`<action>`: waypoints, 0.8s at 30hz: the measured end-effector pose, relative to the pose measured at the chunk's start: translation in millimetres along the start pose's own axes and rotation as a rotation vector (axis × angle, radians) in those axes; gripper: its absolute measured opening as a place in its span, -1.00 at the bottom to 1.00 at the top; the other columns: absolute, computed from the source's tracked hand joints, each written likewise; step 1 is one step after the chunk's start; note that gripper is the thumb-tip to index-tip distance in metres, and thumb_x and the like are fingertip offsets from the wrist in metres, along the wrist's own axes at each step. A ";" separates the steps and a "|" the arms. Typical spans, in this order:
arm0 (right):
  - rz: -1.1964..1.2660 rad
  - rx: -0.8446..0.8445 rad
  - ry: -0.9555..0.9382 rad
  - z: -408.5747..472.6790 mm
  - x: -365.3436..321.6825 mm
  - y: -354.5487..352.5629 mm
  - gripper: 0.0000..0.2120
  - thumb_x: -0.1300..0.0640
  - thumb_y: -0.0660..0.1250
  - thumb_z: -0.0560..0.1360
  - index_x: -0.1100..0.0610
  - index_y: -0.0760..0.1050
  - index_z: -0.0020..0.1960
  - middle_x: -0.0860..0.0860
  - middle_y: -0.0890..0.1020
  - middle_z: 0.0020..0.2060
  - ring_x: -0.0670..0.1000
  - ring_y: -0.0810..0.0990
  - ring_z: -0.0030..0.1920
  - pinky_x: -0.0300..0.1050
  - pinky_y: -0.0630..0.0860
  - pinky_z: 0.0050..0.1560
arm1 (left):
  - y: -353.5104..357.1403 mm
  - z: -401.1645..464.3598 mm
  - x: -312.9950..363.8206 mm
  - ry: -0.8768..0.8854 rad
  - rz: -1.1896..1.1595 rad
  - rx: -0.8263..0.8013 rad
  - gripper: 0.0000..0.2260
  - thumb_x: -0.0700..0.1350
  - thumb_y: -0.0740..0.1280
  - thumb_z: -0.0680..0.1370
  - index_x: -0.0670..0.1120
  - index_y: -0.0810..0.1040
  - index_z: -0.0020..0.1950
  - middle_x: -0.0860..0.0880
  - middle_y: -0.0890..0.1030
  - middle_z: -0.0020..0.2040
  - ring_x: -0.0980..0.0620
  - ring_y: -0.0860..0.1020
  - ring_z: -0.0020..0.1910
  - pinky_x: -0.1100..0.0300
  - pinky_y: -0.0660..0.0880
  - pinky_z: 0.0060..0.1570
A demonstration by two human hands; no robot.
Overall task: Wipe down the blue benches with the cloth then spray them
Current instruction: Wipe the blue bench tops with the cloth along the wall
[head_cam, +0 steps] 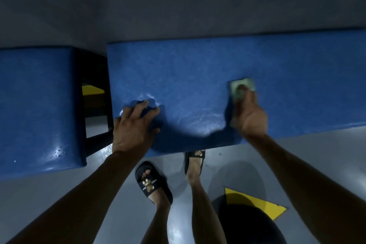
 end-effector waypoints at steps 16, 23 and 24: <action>-0.102 -0.043 -0.502 63.9 -23.1 -6.4 -0.51 0.05 0.17 0.53 -0.02 0.33 0.46 0.16 0.49 0.36 0.26 0.60 -0.09 0.08 0.54 -0.18 | -24.1 17.9 0.8 0.005 0.044 -0.007 -0.33 0.05 0.51 0.42 0.12 0.34 0.48 -0.05 0.37 0.45 -0.22 0.35 0.29 -0.22 0.52 0.12; 0.028 0.035 0.359 92.2 -23.5 -7.4 -0.41 0.09 0.17 0.61 0.09 0.08 0.59 0.17 0.31 0.49 0.38 0.60 0.04 0.15 0.48 -0.03 | -32.4 40.7 -1.6 -0.059 0.048 -0.039 -0.23 0.03 0.60 0.31 0.12 0.39 0.48 -0.03 0.33 0.52 -0.25 0.26 0.40 -0.24 0.56 0.08; 0.043 0.025 0.322 84.3 -47.4 5.4 -0.42 0.08 0.16 0.62 0.09 0.08 0.59 0.17 0.34 0.48 0.35 0.62 0.02 0.13 0.51 -0.04 | -32.0 41.0 0.2 -0.064 0.047 -0.047 -0.23 0.03 0.60 0.31 0.13 0.39 0.48 -0.02 0.32 0.52 -0.26 0.26 0.40 -0.24 0.56 0.09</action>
Point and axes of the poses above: each hand's wrist, its own z-axis towards the middle knuckle, its own y-axis out of the palm, x = y × z, the point moved 1 cm from there along z, towards the middle knuckle
